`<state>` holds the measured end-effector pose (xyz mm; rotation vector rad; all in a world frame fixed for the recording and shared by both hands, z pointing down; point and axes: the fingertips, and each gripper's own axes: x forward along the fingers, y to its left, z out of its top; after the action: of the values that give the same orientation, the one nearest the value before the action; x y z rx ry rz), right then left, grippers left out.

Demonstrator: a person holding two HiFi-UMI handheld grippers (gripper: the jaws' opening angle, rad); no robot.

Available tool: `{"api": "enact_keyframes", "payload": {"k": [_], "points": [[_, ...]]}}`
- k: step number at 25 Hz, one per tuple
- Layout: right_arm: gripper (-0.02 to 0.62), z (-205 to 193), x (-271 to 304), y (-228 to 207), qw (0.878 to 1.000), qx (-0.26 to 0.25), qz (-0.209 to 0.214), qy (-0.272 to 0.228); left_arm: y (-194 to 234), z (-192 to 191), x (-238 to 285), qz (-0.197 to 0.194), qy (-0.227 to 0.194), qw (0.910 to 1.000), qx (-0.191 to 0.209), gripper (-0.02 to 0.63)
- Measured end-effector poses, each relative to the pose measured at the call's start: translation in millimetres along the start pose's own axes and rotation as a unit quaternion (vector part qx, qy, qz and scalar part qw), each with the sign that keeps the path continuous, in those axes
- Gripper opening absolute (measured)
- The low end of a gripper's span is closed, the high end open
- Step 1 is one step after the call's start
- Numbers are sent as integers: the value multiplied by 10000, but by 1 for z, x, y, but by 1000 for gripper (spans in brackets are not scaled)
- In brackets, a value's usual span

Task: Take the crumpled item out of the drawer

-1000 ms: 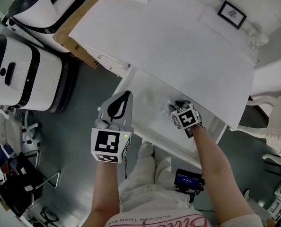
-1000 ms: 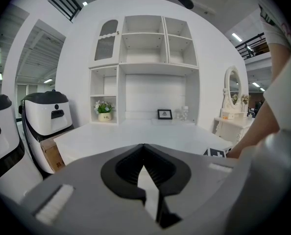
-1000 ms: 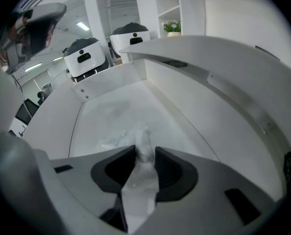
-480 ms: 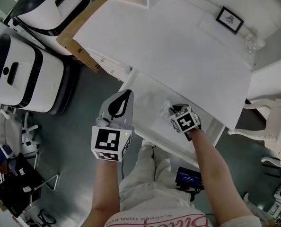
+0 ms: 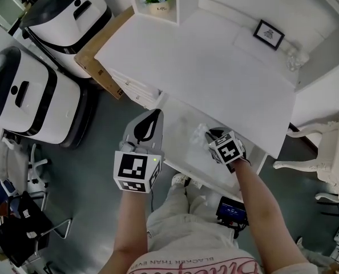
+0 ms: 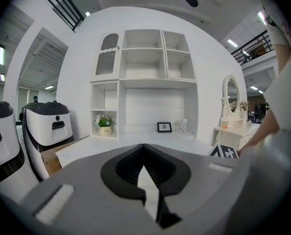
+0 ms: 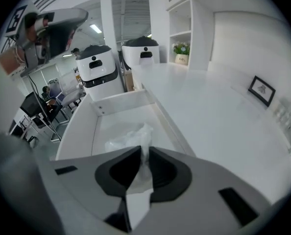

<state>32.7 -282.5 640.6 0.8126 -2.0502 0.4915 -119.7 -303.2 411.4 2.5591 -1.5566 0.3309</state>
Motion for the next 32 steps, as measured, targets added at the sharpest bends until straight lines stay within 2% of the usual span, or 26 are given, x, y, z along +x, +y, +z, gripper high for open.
{"api": "enact_keyframes", "payload": {"k": [14,24,32], "points": [[60,28,-56,0,9987,-93,-296,-416,-8,56,-2,-119,-558,9980,260,6],[60,71,-120,-22,9922,-11,-584,-1105,-10,84,2,-140,-858,9957,305,6],[60,96,-178,-26,9795,45,-913,-1795,-16,101,-2,-182,-1069,9933,401,6]]}}
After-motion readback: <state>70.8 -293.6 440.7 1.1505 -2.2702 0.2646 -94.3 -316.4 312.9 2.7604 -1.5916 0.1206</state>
